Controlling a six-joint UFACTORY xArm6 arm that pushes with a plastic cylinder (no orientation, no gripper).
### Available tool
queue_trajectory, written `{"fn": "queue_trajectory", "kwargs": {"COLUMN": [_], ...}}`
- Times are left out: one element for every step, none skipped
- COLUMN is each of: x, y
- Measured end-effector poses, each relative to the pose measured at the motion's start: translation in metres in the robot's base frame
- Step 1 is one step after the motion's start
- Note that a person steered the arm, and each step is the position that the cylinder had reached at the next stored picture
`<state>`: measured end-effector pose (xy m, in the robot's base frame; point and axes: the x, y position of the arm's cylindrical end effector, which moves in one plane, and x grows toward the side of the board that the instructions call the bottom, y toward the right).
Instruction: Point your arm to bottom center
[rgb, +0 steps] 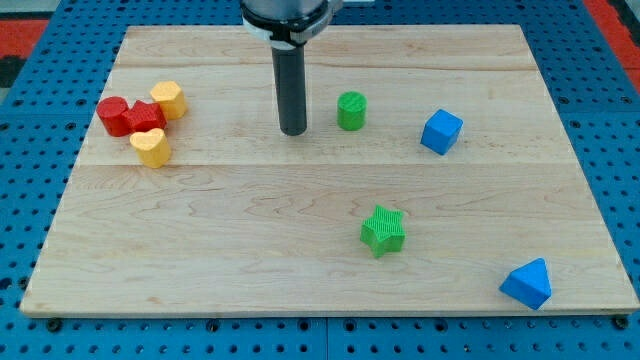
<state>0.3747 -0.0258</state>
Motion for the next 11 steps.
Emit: {"fn": "queue_trajectory", "kwargs": {"x": [-0.033,-0.013,0.002,0.009,0.009,0.020,0.020,0.078,0.150,0.186,0.244], "y": [0.087,0.136,0.045,0.022,0.018,0.008,-0.044,-0.066,-0.030,0.002,0.027]}}
